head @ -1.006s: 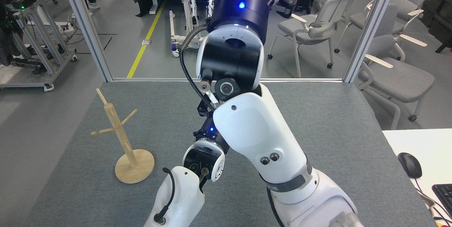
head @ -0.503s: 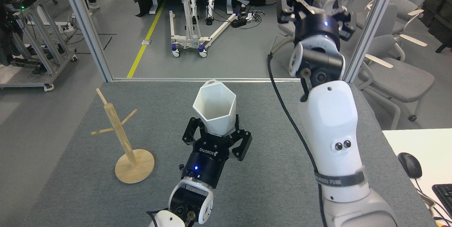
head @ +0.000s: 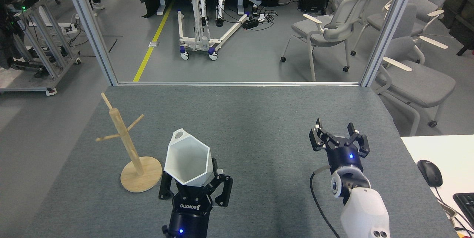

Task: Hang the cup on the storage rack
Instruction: 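Carry the cup with the left gripper toward the wooden stand's peg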

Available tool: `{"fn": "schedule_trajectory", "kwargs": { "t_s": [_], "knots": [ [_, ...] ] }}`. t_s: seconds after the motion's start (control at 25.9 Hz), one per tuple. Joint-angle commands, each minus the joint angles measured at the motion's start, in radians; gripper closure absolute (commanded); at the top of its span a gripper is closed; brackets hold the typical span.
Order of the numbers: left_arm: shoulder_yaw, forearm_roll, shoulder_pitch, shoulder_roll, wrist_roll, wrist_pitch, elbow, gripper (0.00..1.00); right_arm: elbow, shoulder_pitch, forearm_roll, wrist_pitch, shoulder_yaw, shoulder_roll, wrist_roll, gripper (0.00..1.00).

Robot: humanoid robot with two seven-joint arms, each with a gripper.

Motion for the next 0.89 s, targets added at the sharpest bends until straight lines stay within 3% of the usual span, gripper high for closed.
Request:
{"fn": "schedule_trajectory", "kwargs": {
  "t_s": [0.0, 0.19, 0.35, 0.43, 0.5, 0.58, 0.66, 0.85],
  "knots": [
    [0.044, -0.001, 0.052, 0.011, 0.002, 0.083, 0.003, 1.00, 0.025, 0.070, -0.012, -0.055, -0.019, -0.015, -0.063, 0.01],
    [0.164, -0.002, 0.085, 0.022, -0.061, 0.166, 0.011, 1.00, 0.023, 0.113, -0.009, -0.055, -0.052, -0.022, -0.066, 0.01],
    [0.219, -0.004, 0.080, 0.053, -0.079, 0.174, 0.031, 1.00, -0.018, 0.133, -0.002, -0.052, -0.056, -0.031, -0.060, 0.01],
    [0.239, -0.002, 0.074, 0.057, -0.102, 0.170, 0.058, 1.00, -0.164, 0.203, -0.001, -0.049, -0.060, -0.051, -0.060, 0.01],
    [0.285, -0.001, 0.071, 0.068, -0.168, 0.170, 0.064, 1.00, -0.346, 0.347, -0.002, -0.047, -0.072, -0.061, -0.055, 0.01],
    [0.312, -0.001, 0.068, 0.070, -0.199, 0.160, 0.074, 1.00, -0.458, 0.438, -0.001, -0.049, -0.106, -0.063, -0.041, 0.01],
    [0.314, -0.002, 0.043, 0.088, -0.199, 0.146, 0.100, 1.00, -0.474, 0.447, 0.001, -0.045, -0.112, -0.068, -0.020, 0.01],
    [0.348, -0.001, -0.023, 0.111, -0.211, 0.040, 0.186, 1.00, -0.434, 0.366, 0.002, -0.045, -0.118, -0.071, 0.041, 0.01]
  ]
}}
